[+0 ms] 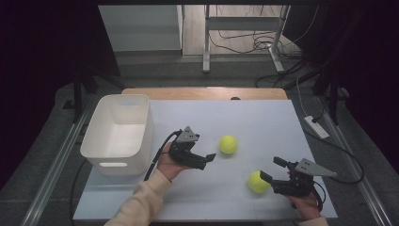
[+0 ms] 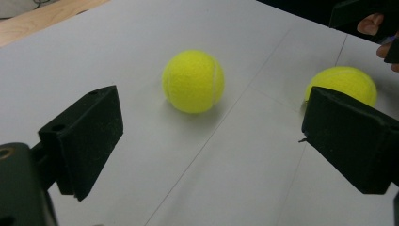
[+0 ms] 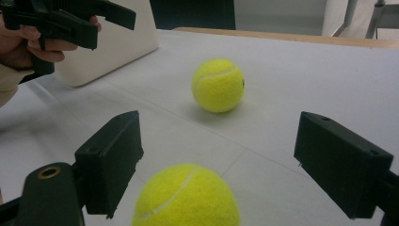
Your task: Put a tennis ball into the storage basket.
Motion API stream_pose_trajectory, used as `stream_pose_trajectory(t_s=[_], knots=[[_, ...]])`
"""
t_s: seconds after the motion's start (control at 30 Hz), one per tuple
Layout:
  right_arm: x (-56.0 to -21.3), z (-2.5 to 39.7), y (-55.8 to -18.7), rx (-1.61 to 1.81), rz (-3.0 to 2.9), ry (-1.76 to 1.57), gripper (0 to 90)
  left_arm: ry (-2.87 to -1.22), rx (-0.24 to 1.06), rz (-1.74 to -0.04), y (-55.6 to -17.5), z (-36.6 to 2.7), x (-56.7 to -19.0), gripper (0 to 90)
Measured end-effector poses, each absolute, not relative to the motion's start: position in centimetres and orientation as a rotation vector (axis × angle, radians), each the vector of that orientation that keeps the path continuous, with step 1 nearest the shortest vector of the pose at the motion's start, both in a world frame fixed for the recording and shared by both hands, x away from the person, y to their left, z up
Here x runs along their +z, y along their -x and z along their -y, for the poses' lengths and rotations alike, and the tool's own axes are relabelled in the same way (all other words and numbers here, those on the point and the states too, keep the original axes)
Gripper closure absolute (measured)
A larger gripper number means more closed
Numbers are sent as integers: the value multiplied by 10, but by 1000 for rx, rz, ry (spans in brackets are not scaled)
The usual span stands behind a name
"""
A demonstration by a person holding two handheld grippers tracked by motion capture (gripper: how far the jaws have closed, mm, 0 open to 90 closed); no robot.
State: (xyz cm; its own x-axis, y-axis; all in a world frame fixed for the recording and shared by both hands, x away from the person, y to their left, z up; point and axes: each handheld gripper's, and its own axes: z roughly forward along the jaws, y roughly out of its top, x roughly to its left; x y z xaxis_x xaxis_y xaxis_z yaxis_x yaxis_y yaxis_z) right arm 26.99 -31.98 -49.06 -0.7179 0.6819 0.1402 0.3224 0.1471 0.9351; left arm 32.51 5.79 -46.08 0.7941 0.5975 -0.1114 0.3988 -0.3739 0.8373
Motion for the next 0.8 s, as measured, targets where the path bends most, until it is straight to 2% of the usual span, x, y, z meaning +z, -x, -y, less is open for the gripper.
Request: stream_pose_trajectory(t_s=[0.8], knots=[[-491,321,-269,1590,-2114,-972,158,-2056,252,-739,-346,-37,-460,66]])
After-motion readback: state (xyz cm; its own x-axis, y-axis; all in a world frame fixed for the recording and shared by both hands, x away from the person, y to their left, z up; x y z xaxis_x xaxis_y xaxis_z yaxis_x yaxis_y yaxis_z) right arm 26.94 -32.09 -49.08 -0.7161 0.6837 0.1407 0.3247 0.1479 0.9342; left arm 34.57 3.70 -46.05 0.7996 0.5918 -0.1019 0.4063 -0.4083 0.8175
